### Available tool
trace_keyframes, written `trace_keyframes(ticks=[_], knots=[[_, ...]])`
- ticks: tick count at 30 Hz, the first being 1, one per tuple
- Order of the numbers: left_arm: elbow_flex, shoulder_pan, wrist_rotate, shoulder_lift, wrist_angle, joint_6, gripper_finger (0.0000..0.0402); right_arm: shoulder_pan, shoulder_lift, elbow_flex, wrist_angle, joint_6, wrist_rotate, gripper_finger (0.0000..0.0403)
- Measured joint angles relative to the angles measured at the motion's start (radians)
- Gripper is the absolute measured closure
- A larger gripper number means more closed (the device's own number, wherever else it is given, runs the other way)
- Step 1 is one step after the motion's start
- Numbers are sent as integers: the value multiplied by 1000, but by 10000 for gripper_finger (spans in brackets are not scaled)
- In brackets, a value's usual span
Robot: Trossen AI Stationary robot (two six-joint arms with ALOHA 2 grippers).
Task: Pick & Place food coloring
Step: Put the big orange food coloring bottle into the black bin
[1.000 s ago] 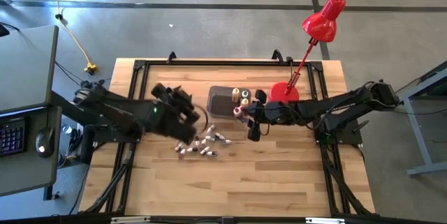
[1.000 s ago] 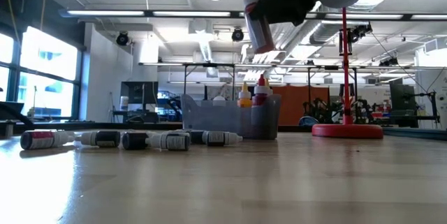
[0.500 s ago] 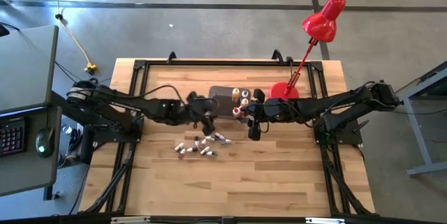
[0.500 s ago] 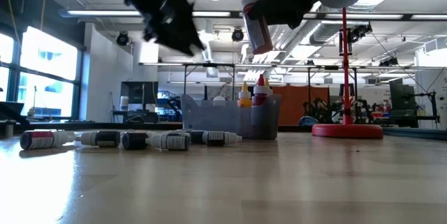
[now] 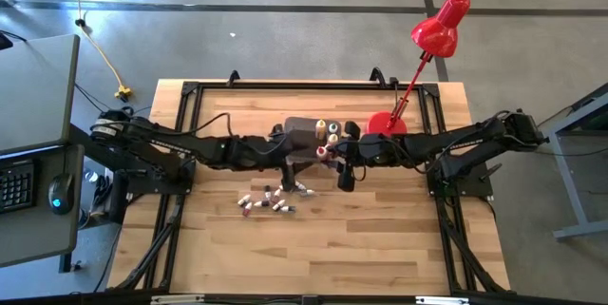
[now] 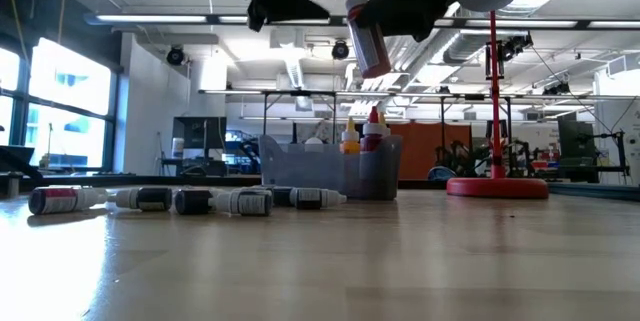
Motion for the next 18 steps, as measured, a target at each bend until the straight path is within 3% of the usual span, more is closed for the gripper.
trace_keyframes(ticks=[5, 18], knots=[[0, 1, 36, 0, 136, 49, 170, 0, 0, 0, 1, 0, -26, 255], [2, 1, 28, 40, 245, 90, 170, 0, 0, 0, 170, 0, -140, 252]])
